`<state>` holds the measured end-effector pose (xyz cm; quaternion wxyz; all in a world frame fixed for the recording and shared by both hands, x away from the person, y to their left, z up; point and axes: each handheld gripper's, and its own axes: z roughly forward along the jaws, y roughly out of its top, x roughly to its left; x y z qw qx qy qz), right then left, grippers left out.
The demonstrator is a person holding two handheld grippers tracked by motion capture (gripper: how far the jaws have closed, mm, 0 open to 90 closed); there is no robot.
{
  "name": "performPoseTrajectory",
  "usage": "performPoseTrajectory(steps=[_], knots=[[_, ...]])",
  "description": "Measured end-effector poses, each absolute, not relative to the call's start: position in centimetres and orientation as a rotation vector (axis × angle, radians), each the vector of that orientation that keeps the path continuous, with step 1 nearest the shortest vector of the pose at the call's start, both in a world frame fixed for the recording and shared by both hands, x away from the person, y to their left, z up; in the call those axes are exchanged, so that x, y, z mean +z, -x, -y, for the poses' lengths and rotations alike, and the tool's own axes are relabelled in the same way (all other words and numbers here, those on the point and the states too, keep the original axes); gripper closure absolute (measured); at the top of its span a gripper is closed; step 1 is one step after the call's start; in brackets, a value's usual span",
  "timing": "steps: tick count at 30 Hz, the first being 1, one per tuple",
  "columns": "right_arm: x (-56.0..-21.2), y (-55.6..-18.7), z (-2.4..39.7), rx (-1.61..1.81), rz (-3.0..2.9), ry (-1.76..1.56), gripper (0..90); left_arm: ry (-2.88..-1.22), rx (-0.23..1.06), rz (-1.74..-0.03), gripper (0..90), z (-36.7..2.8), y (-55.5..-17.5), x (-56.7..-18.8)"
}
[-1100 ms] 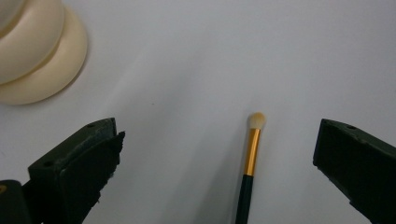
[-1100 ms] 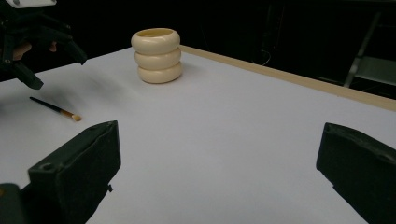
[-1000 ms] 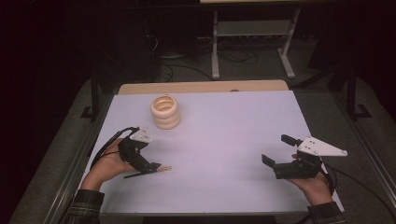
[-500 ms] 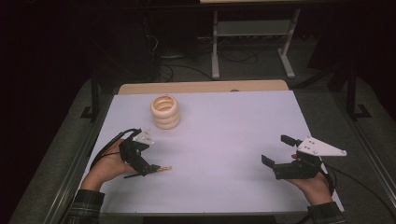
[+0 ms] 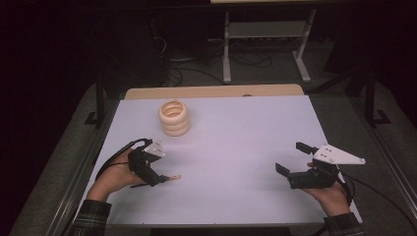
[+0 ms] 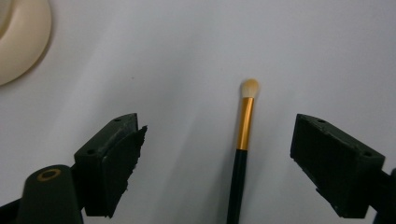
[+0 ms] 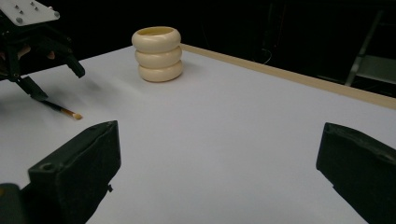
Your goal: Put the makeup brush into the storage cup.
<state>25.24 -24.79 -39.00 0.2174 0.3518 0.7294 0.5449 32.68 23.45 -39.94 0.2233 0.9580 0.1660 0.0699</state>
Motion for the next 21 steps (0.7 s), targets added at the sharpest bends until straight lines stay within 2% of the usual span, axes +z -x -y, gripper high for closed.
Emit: performPoseTrajectory(steps=[11, 21], knots=[[-39.02, -25.26, 24.79, 1.509, -2.020, -0.976, 0.0, -2.684, 0.187, -0.448, 25.9, -23.03, -32.55, -40.14], [-39.03, -25.27, 24.82, 1.508, -2.019, -0.976, 0.0, -2.734, 0.160, -0.415, 38.3, -22.84, -32.50, -40.54]])
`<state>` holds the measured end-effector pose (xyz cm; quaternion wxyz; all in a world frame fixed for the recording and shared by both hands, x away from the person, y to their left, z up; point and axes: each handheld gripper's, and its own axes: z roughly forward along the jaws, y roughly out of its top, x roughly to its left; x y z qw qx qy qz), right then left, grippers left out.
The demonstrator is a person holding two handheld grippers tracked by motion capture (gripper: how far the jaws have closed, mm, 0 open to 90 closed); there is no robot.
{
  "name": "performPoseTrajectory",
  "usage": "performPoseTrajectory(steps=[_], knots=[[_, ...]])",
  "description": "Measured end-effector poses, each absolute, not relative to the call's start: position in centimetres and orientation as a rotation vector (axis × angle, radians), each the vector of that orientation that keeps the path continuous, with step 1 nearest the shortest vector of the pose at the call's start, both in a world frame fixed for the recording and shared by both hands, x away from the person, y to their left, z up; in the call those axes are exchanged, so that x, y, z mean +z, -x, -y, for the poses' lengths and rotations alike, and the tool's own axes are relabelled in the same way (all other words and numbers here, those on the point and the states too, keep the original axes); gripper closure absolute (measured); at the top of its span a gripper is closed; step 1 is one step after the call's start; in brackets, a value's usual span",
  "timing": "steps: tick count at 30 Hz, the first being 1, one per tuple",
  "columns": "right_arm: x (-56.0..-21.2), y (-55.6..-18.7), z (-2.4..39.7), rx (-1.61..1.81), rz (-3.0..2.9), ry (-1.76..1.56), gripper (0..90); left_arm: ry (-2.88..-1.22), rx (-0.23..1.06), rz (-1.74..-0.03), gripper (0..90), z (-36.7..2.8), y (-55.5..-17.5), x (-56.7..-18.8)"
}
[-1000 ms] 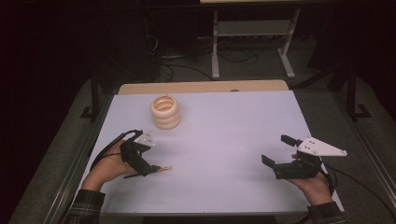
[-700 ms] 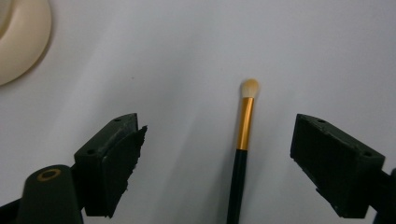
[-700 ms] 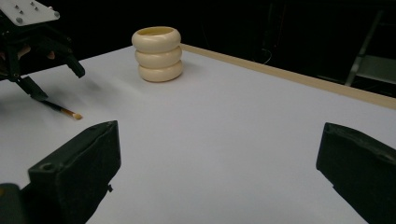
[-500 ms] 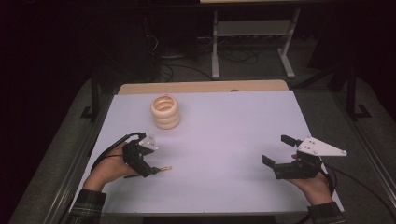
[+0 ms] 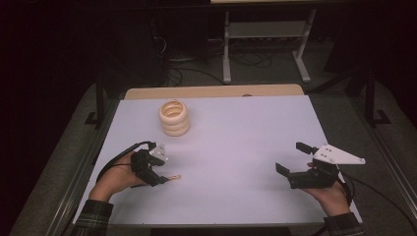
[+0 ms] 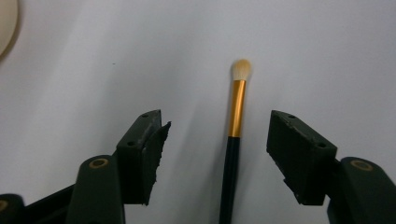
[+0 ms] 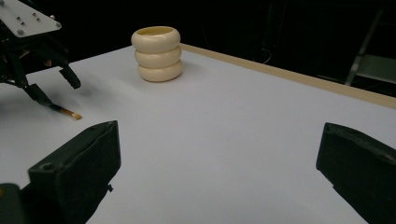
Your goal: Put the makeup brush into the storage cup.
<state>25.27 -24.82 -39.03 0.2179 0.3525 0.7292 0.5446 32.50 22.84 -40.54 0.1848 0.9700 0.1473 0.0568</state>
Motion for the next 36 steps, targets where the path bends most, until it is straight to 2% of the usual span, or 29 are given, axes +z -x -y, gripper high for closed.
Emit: performPoseTrajectory(steps=[13, 27, 36], knots=[[-39.0, -25.3, 24.8, 1.510, -2.019, -0.976, 0.0, -2.818, 0.118, -0.384, 57.3, -22.7, -32.4, -41.1], [-39.1, -25.3, 24.8, 1.509, -2.021, -0.977, 0.0, -2.870, 0.121, -0.359, 71.9, -22.2, -32.2, -41.4], [-39.1, -25.3, 24.8, 1.511, -2.018, -0.978, 0.0, -2.899, 0.110, -0.358, 77.5, -22.0, -32.2, -41.6]])
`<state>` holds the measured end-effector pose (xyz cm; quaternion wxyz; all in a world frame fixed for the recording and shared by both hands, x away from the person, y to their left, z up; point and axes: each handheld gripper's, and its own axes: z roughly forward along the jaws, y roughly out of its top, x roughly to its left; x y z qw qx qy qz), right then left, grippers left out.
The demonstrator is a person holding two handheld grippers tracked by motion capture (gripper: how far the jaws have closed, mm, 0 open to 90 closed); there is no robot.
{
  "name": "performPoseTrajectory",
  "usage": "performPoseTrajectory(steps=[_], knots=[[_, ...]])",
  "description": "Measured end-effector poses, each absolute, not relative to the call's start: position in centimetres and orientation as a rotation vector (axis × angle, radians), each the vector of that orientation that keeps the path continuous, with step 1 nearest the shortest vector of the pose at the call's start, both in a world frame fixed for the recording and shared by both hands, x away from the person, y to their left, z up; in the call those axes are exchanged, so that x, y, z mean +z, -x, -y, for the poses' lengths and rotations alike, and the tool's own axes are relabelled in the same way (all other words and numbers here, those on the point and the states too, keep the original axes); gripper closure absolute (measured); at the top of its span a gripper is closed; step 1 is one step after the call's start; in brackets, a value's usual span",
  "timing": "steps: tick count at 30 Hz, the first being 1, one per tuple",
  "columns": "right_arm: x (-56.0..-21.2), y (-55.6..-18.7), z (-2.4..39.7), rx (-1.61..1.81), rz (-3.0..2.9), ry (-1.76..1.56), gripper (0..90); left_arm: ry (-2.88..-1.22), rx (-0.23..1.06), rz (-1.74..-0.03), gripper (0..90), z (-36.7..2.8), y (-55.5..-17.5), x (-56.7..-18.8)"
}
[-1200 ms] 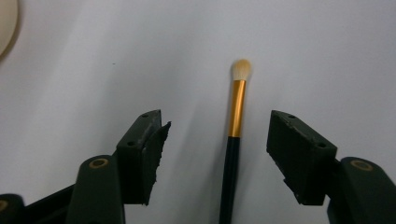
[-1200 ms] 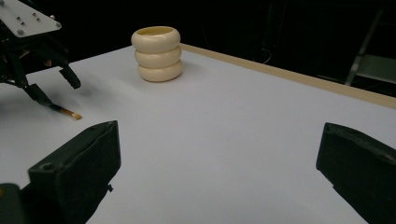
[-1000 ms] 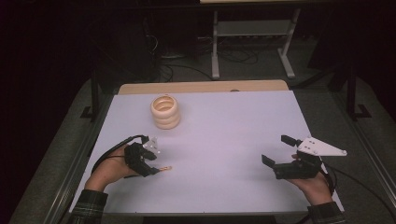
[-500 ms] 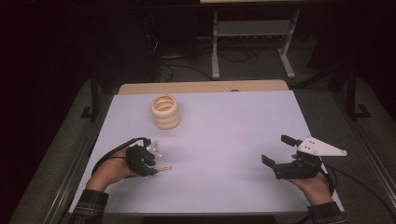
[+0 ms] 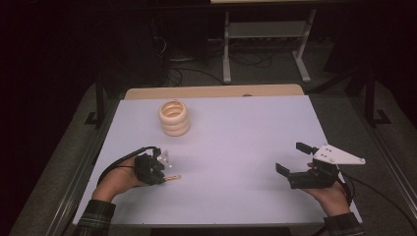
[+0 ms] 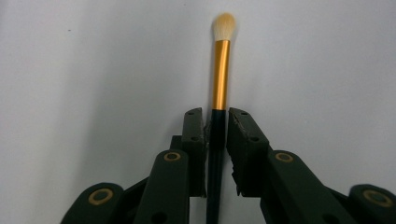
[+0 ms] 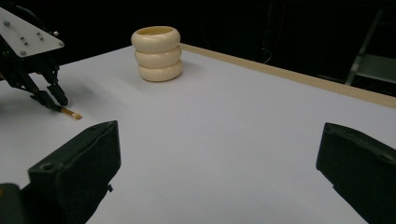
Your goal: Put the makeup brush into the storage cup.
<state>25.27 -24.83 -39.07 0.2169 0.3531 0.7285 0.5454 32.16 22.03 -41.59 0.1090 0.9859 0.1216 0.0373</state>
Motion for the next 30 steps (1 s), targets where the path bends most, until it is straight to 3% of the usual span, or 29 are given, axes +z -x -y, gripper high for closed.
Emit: performPoseTrajectory(steps=[30], knots=[[-39.10, -25.27, 24.92, 1.509, -2.018, -0.983, 0.0, -2.932, 0.100, -0.343, 83.5, -21.49, -32.02, -41.83]])
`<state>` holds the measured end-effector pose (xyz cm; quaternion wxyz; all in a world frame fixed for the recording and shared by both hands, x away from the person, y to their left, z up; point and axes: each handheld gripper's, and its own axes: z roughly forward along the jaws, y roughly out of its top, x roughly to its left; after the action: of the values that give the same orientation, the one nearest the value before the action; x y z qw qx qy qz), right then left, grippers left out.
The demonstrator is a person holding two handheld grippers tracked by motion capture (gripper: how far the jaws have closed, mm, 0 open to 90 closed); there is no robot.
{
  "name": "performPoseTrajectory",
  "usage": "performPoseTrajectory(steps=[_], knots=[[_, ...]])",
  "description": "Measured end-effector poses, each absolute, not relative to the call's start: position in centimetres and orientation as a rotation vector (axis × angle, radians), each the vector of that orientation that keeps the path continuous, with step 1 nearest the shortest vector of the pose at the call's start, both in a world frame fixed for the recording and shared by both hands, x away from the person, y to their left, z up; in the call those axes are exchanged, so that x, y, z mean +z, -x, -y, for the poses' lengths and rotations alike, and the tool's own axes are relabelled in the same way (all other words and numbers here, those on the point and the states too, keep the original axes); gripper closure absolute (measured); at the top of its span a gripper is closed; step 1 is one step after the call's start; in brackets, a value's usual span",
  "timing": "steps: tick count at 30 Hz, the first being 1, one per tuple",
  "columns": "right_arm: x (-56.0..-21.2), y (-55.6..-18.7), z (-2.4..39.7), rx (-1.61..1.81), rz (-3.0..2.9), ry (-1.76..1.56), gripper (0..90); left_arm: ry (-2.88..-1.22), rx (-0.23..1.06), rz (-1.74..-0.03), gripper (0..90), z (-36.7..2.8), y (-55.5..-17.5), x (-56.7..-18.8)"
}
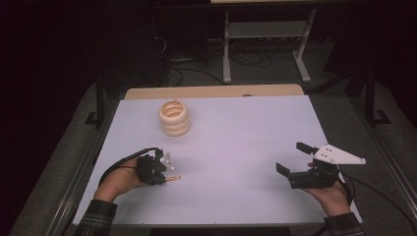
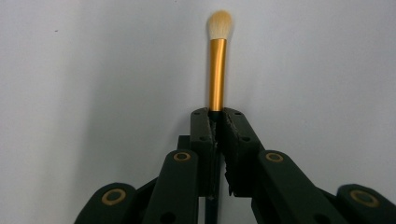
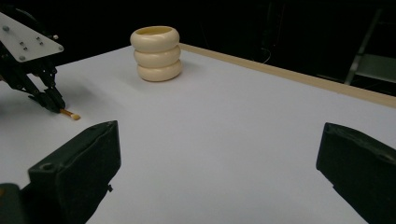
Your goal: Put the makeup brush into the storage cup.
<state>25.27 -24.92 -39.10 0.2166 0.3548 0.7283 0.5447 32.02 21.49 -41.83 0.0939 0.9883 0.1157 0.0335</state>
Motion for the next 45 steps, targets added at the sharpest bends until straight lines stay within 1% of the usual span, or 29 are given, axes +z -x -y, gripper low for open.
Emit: performPoseTrajectory(steps=[14, 17, 22, 45], knots=[[-39.1, -25.3, 25.0, 1.512, -2.015, -0.985, 0.0, -2.923, 0.088, -0.383, 84.2, -21.6, -32.1, -41.7], [-39.1, -25.3, 25.0, 1.512, -2.014, -0.988, 0.0, -2.906, 0.064, -0.400, 84.3, -21.7, -32.1, -41.7], [-39.1, -25.3, 25.1, 1.514, -2.013, -0.987, 0.0, -2.883, 0.061, -0.413, 84.3, -21.8, -32.1, -41.4], [-39.1, -25.3, 25.1, 1.516, -2.012, -0.989, 0.0, -2.599, 0.078, -0.495, 84.7, -23.8, -32.5, -38.8]])
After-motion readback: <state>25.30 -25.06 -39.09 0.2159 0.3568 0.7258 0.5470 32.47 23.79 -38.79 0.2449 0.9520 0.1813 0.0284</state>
